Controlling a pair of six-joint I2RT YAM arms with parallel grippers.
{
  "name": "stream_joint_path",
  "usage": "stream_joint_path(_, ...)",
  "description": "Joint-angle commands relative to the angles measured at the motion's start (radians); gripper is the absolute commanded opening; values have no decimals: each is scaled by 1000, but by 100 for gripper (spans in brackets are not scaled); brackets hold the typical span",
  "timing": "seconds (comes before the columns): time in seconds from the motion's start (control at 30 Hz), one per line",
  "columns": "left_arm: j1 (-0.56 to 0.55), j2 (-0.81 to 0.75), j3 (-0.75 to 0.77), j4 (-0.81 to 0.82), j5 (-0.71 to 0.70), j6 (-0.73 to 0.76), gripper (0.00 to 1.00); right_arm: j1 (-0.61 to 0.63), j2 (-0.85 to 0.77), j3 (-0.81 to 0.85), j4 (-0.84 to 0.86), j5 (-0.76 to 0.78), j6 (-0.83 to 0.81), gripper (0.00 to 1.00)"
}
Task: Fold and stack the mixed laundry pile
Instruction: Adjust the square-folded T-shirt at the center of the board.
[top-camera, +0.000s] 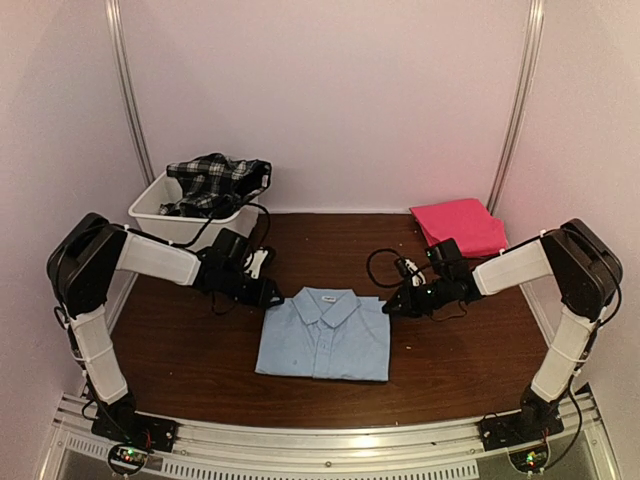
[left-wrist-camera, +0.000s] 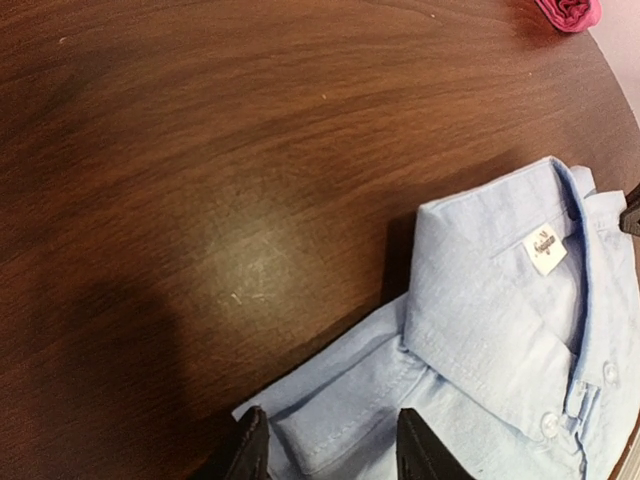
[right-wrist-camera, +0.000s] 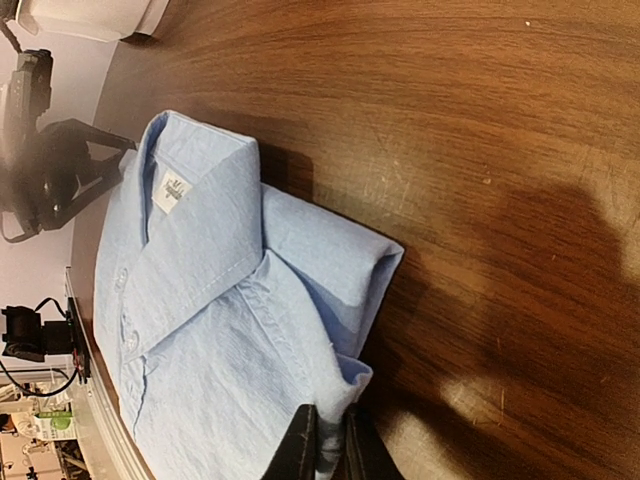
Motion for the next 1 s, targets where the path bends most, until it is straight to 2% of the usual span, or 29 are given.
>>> stream_joint_path(0.0, 6, 19, 25, 1, -9, 1, 44, -5, 3, 25, -3, 3, -17, 7)
stream_joint_path(0.13, 6, 8, 16, 19, 29, 4, 30, -4, -7, 21, 8, -11, -18, 0)
stream_joint_path(0.33, 6, -50, -16, 53, 27, 4, 0, -4, -37, 15, 17, -25, -23, 0)
stream_joint_path(0.73, 8, -220, -131, 48, -85, -5, 0, 1, -199, 1, 15, -39, -58, 0)
stream_joint_path(0.97, 38, -190, -190, 143, -109, -45, 0, 1, -72, 89, 19, -40, -106, 0)
